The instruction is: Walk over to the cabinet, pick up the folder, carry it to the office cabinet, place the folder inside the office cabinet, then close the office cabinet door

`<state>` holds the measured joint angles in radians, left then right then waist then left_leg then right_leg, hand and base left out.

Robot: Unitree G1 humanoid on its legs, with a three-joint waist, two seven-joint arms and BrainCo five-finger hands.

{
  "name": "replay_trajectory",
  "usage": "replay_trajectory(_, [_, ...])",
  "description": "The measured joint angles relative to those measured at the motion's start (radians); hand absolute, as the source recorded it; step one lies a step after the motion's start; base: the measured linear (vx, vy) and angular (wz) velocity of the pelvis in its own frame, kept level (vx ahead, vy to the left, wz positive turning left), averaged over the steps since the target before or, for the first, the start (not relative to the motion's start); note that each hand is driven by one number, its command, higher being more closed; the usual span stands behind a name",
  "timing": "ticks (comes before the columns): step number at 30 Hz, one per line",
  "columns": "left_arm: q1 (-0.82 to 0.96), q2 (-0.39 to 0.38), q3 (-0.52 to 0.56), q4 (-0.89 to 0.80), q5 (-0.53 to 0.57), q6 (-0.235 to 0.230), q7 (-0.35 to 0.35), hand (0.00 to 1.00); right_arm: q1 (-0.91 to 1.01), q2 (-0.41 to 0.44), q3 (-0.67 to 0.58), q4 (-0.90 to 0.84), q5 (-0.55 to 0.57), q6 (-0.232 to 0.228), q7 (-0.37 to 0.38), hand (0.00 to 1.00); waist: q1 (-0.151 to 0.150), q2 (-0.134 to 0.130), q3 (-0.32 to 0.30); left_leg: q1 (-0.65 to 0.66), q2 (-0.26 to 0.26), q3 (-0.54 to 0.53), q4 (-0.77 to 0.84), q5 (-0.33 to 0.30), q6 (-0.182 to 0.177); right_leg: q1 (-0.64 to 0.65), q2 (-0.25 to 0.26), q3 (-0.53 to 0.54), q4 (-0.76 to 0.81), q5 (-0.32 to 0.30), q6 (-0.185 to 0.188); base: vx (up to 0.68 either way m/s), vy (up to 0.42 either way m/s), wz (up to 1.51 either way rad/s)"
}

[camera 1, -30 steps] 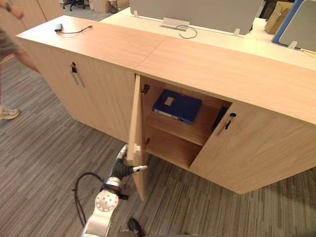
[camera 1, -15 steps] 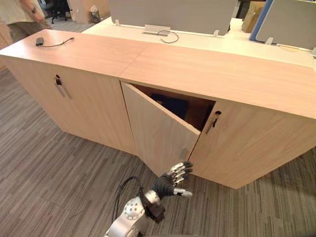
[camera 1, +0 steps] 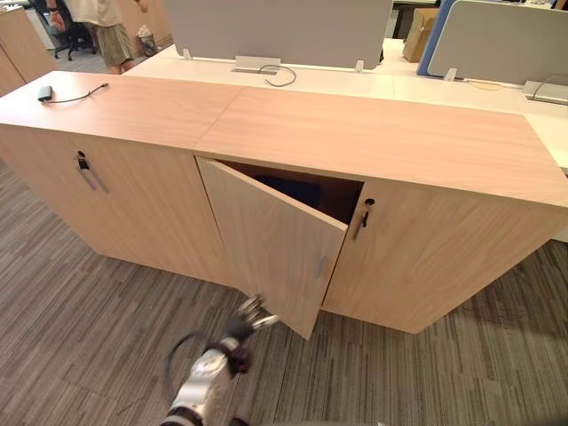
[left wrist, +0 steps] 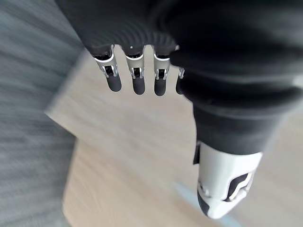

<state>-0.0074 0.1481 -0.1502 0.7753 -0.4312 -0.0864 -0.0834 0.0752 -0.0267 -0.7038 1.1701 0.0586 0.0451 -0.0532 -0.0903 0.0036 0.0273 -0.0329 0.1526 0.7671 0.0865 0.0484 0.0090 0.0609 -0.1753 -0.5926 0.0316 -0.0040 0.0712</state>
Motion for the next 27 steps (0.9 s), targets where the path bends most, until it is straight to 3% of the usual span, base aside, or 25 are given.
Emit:
replay_trajectory(3, [0.047,0.014,0.367,0.265,0.062,0.031,0.061,0.00,-0.013,-0.006,-0.003,-0.001,0.006,0.000,0.007,0.00,0.011,-0.002,0.020,0.001,0.048,0.015,0.085,-0.041,-0.012,0.023,0.016,0.020,-0.016,0.000,-0.002,0.03,-0.095,-0.20])
replay_trajectory(5, [0.111,0.018,0.529,0.288,0.068,0.038,0.084,0.00,-0.011,-0.012,-0.027,-0.001,0.026,-0.001,0.011,0.00,0.024,0.001,0.032,0.001,0.080,0.015,0.138,-0.063,-0.020,0.039,0.030,0.026,-0.027,-0.003,-0.006,0.04,-0.100,-0.15])
replay_trajectory(8, [0.216,0.009,0.757,0.298,-0.009,0.038,0.091,0.00,-0.010,-0.013,-0.077,0.000,0.067,-0.008,0.029,0.00,0.059,-0.003,0.041,-0.002,0.143,-0.003,0.259,-0.088,-0.027,0.065,0.051,0.051,-0.031,-0.019,-0.018,0.04,-0.118,-0.28])
replay_trajectory(10, [0.267,-0.002,0.869,0.321,-0.036,0.030,0.091,0.00,-0.008,-0.026,-0.079,0.021,0.083,-0.020,0.040,0.00,0.080,-0.006,0.046,-0.025,0.181,-0.085,0.358,-0.093,-0.026,0.074,0.061,0.081,-0.030,-0.033,-0.016,0.03,-0.156,-0.45])
replay_trajectory(12, [0.309,-0.041,0.958,0.341,-0.054,0.025,0.092,0.00,0.001,-0.045,-0.079,0.042,0.083,-0.031,0.051,0.00,0.088,0.002,0.047,-0.076,0.186,-0.272,0.448,-0.086,-0.029,0.081,0.070,0.103,-0.030,-0.034,-0.019,0.02,-0.095,-0.31])
replay_trajectory(13, [0.326,-0.071,0.965,0.341,-0.065,0.021,0.089,0.00,0.016,-0.046,-0.078,0.043,0.082,-0.034,0.051,0.00,0.092,0.002,0.051,-0.107,0.173,-0.356,0.481,-0.076,-0.041,0.085,0.066,0.104,-0.031,-0.034,-0.020,0.03,-0.035,-0.07])
replay_trajectory(15, [0.335,-0.131,0.961,0.341,-0.093,0.021,0.077,0.00,0.037,-0.046,-0.043,0.043,0.079,-0.036,0.051,0.00,0.102,-0.001,0.057,-0.120,0.111,-0.496,0.459,-0.125,-0.059,0.089,0.049,0.113,-0.023,-0.028,-0.028,0.06,0.058,-0.08])
replay_trajectory(16, [0.338,-0.171,0.941,0.341,-0.103,0.021,0.065,0.00,0.040,-0.047,-0.017,0.043,0.079,-0.037,0.050,0.00,0.105,-0.002,0.060,-0.114,0.050,-0.581,0.390,-0.165,-0.084,0.076,0.035,0.127,-0.011,-0.026,-0.024,0.05,0.149,-0.23])
replay_trajectory(18, [0.345,-0.223,0.887,0.339,-0.118,0.022,0.051,0.00,0.035,-0.043,0.043,0.040,0.078,-0.044,0.050,0.00,0.120,0.008,0.064,-0.073,-0.018,-0.684,0.218,-0.164,-0.112,0.056,0.035,0.160,0.005,-0.022,-0.011,0.01,0.277,-0.52])
replay_trajectory(19, [0.334,-0.215,0.852,0.344,-0.135,0.026,0.045,0.00,0.030,-0.015,0.076,0.032,0.078,-0.047,0.049,0.00,0.131,0.000,0.072,-0.044,-0.036,-0.693,0.182,-0.138,-0.106,0.052,0.028,0.185,0.012,-0.023,0.001,0.02,0.275,-0.49])
replay_trajectory(21, [0.321,-0.216,0.813,0.282,-0.148,0.015,0.040,0.00,0.041,0.035,0.109,-0.013,0.081,-0.050,0.050,0.00,0.129,-0.034,0.070,-0.030,-0.059,-0.671,0.156,-0.144,-0.097,0.055,0.006,0.191,0.011,-0.019,0.006,0.05,0.181,-0.22])
replay_trajectory(25, [0.286,-0.192,0.693,0.211,-0.140,-0.010,0.035,0.00,0.060,0.032,0.214,-0.088,0.079,-0.057,0.049,0.00,0.120,-0.025,0.047,0.026,-0.115,-0.620,0.052,-0.123,-0.066,0.038,-0.046,0.229,0.004,-0.011,0.018,0.09,0.144,-0.24])
replay_trajectory(27, [0.253,-0.172,0.617,0.183,-0.103,-0.012,0.035,0.00,0.057,0.033,0.253,-0.098,0.078,-0.057,0.049,0.00,0.119,-0.027,0.037,0.053,-0.126,-0.606,0.005,-0.101,-0.056,0.036,-0.050,0.245,-0.011,0.001,0.032,0.12,0.051,-0.21])
